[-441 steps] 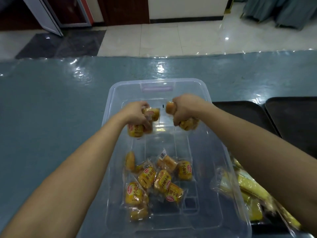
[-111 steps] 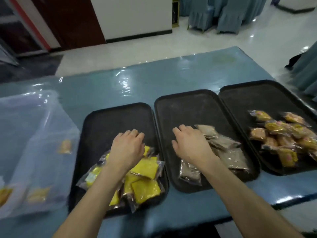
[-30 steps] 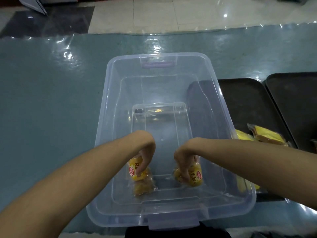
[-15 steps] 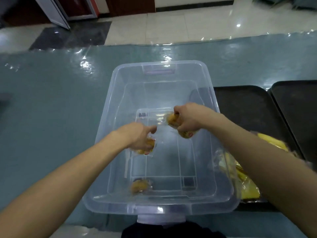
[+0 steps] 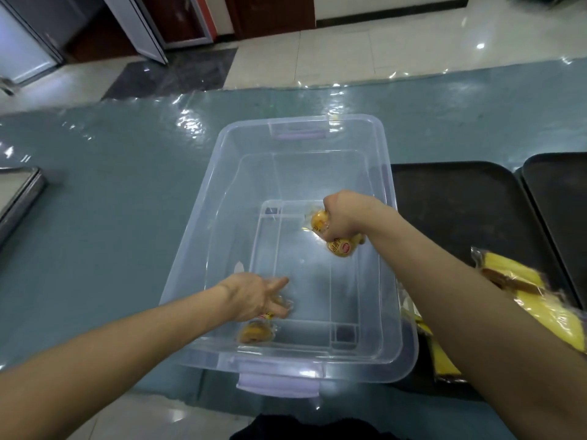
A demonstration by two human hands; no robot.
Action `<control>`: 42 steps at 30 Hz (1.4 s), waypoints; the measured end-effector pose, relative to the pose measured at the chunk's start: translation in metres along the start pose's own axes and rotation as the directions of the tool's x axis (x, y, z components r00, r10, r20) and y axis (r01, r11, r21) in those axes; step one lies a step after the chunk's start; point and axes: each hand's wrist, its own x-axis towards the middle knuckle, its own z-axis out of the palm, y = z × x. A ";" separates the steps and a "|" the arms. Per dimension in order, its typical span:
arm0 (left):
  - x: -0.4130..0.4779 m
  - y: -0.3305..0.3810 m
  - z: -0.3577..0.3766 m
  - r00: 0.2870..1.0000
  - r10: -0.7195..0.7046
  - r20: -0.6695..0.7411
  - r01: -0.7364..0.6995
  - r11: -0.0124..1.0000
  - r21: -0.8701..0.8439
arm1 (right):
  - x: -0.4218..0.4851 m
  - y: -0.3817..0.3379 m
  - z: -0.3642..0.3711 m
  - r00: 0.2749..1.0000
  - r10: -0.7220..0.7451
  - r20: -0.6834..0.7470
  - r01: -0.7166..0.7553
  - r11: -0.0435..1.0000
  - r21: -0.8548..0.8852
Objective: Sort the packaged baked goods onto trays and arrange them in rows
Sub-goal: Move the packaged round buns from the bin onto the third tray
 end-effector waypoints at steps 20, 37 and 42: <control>0.003 -0.009 -0.004 0.951 -0.286 -0.117 0.224 0.899 -0.376 | 0.004 0.003 0.003 0.999 0.005 0.041 -0.011 0.991 0.130; 0.033 0.001 0.002 0.938 -0.344 -0.037 0.338 0.934 -0.116 | 0.008 0.004 0.004 1.000 0.008 0.024 -0.011 0.987 0.158; 0.069 -0.009 0.029 0.931 -0.361 -0.049 0.357 0.932 -0.067 | 0.005 0.003 0.003 1.000 0.017 0.017 -0.020 0.987 0.159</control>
